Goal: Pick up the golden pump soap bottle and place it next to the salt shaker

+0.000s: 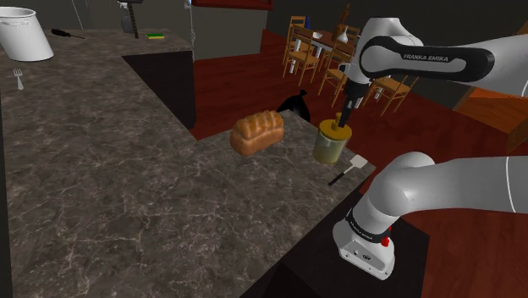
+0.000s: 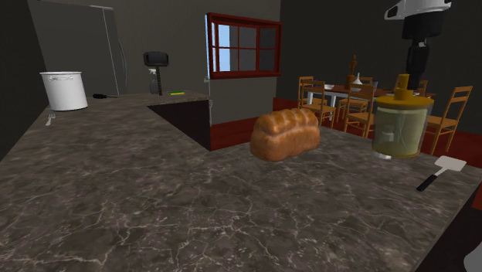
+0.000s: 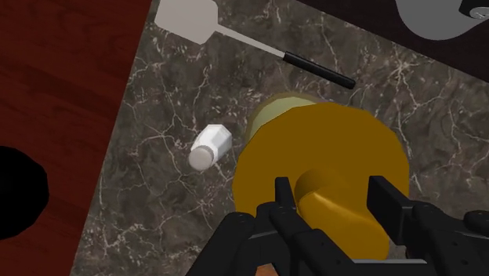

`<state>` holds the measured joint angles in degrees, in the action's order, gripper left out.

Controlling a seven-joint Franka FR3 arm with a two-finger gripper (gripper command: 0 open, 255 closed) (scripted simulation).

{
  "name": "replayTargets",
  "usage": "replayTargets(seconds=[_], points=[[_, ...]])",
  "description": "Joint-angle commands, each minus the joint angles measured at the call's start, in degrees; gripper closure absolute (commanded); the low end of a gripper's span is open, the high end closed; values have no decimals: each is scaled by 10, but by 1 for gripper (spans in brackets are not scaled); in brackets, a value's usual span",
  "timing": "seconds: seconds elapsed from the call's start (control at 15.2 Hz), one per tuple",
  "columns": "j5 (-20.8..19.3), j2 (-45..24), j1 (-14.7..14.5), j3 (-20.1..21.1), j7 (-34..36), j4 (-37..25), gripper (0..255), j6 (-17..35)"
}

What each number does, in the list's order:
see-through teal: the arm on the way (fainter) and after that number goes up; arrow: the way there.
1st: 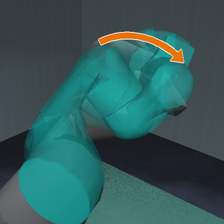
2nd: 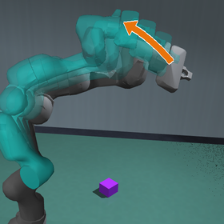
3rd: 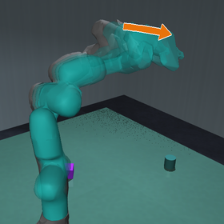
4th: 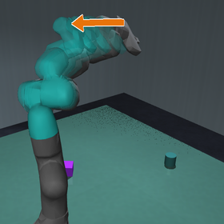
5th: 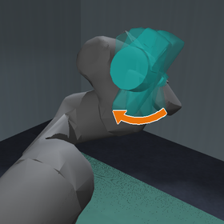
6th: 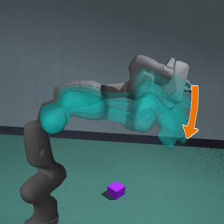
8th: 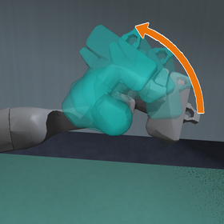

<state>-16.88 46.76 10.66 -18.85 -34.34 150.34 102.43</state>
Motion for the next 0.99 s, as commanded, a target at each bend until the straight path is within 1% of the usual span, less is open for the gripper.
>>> replayTargets(seconds=[0.0,0.59,0.92], points=[[-4,-1,2,-4,1,13,255,15],[-22,-20,8,-23,6,74,255,95],[-22,-20,8,-23,6,74,255,95]])
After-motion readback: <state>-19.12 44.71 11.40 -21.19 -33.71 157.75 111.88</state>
